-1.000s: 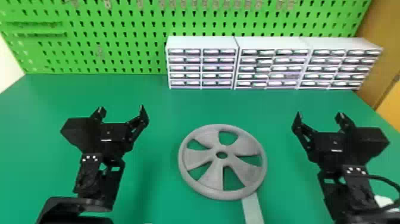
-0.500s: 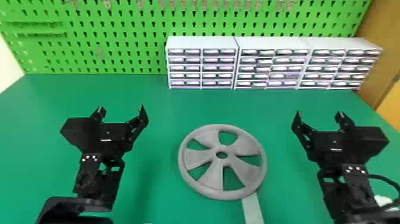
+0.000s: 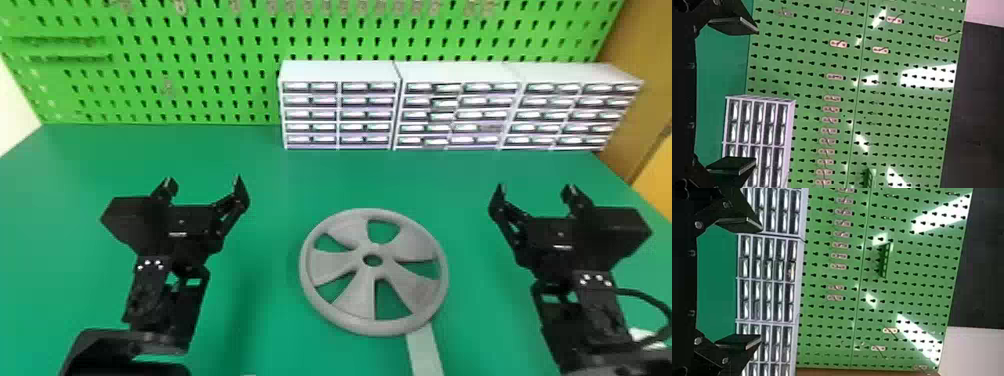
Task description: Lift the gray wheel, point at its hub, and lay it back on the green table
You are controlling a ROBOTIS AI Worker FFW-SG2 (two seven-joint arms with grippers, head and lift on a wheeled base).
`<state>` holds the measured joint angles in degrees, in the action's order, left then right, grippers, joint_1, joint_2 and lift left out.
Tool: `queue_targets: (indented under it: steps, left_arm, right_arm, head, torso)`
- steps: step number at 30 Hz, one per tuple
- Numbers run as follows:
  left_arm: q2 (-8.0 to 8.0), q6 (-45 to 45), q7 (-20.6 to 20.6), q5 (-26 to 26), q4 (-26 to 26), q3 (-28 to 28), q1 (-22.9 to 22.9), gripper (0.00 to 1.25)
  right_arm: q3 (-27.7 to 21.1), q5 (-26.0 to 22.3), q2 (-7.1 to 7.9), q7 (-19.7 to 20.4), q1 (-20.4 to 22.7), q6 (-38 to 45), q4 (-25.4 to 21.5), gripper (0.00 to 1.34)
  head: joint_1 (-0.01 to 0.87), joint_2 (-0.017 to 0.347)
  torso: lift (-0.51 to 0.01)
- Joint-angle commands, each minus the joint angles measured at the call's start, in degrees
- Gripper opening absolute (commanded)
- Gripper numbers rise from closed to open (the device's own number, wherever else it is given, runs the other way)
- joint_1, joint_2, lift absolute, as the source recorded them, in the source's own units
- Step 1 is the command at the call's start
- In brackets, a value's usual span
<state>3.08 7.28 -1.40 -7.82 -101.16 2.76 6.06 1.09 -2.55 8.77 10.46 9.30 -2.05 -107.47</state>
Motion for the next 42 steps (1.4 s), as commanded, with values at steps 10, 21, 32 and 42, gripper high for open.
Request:
queue_targets:
  steps: [10,21,32,42]
  left_arm:
    - [0.0,0.01,-0.01,0.17,0.0,-0.12,-0.08,1.13]
    - [0.0,0.01,-0.01,0.88,0.0,-0.3,-0.08,1.13]
    - [0.0,-0.07,-0.01,2.2,0.0,-0.39,-0.26,1.13]
    - [0.0,-2.71,0.52,4.48,0.0,-1.09,-0.26,1.13]
  right_arm:
    - [0.31,0.35,0.02,0.0,-0.69,1.7,-1.34,1.04]
    - [0.22,0.53,-0.07,0.0,-0.34,1.7,-1.51,1.04]
    - [0.22,0.53,0.2,0.0,-0.6,1.7,-1.51,1.04]
    - [0.22,0.61,0.28,0.0,-0.51,1.7,-1.6,1.04]
  head:
    - [0.692,0.048]
    - [0.692,0.048]
    - [0.692,0.048]
    - [0.692,0.048]
  torso:
    - [-0.093]
    - [-0.093]
    - [-0.093]
    - [-0.093]
